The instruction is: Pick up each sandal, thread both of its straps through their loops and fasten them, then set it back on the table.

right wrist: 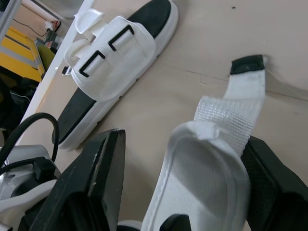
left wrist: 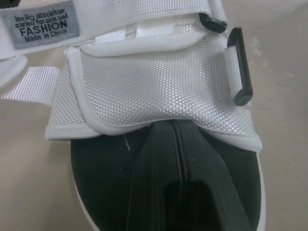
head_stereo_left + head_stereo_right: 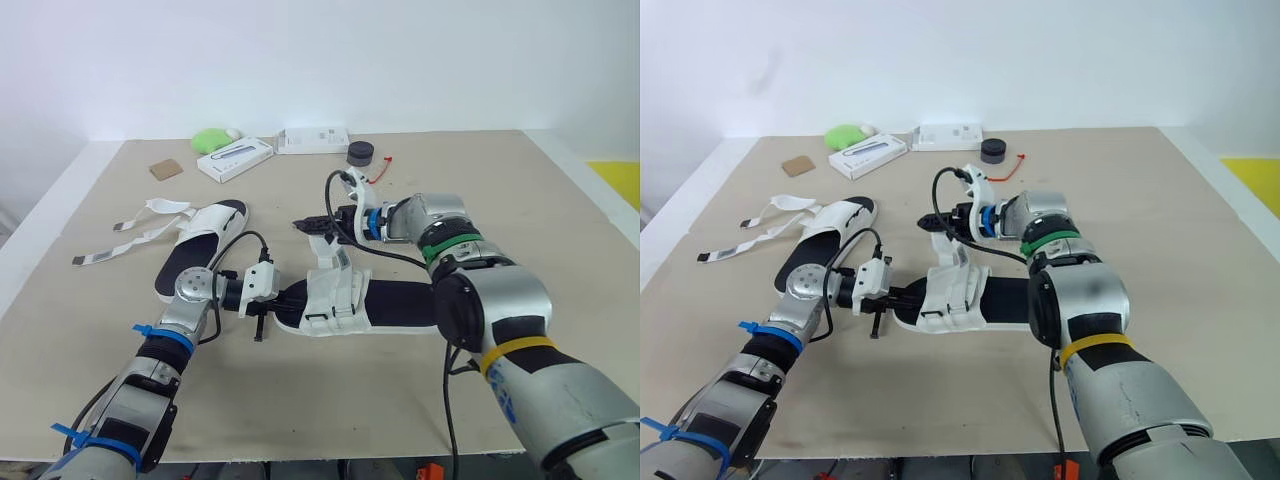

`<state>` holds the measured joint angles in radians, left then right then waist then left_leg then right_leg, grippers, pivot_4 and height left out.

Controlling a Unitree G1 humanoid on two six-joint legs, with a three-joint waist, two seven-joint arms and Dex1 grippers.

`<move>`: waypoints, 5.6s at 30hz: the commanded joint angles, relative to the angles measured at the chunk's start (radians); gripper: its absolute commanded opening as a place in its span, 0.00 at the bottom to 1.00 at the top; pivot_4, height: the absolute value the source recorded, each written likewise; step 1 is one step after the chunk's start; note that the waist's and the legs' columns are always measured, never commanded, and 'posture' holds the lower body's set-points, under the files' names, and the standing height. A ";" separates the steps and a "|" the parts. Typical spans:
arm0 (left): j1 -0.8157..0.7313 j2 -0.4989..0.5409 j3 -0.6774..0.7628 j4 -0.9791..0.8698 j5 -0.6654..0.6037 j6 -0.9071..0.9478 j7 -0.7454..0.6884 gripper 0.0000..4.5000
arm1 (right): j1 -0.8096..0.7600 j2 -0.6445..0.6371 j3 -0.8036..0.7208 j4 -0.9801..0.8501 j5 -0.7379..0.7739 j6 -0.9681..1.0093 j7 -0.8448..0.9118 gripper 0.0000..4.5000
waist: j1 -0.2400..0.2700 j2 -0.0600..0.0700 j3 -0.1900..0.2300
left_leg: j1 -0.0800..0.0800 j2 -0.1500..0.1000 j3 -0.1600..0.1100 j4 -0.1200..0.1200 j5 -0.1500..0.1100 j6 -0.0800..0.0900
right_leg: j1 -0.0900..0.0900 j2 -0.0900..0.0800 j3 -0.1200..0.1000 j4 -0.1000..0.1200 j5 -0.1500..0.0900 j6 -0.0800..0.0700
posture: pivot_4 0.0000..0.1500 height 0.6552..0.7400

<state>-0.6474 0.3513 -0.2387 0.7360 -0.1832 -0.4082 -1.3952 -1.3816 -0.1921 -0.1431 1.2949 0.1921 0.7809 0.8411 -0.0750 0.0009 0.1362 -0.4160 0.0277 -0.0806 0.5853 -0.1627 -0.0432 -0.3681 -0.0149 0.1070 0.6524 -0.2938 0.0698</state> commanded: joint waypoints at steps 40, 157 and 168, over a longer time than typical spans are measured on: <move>0.105 0.006 -0.093 0.105 0.125 0.060 0.018 0.00 | 0.304 -0.076 0.222 -0.814 -0.074 -0.443 0.310 0.01 | 0.006 -0.001 0.000 | 0.003 0.000 -0.001 0.002 0.000 -0.001 | 0.004 0.000 0.000 0.000 0.000 0.002 | 1.00 1.00; 0.054 -0.044 -0.100 0.184 0.151 0.026 -0.015 0.00 | 0.555 -0.475 0.419 -1.208 1.780 0.446 -1.154 0.00 | 0.033 -0.017 -0.007 | 0.003 0.001 0.009 0.000 -0.006 -0.007 | 0.005 -0.021 -0.011 -0.007 -0.009 -0.001 | 1.00 1.00; 0.056 -0.035 -0.094 0.181 0.147 0.031 -0.007 0.00 | 0.582 -0.428 0.408 -1.146 1.780 0.528 -1.202 0.00 | 0.033 -0.017 -0.007 | 0.002 0.001 0.009 0.000 -0.005 -0.006 | 0.004 -0.020 -0.011 -0.007 -0.009 -0.001 | 1.00 1.00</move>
<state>-0.6847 0.2940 -0.2468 0.8076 -0.1640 -0.4366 -1.4081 -0.8002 -0.6248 0.2798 0.1593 1.9551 1.2893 -0.3603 -0.0416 -0.0157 0.1287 -0.4142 0.0283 -0.0713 0.5852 -0.1680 -0.0492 -0.3641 -0.0352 0.0956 0.6459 -0.3025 0.0686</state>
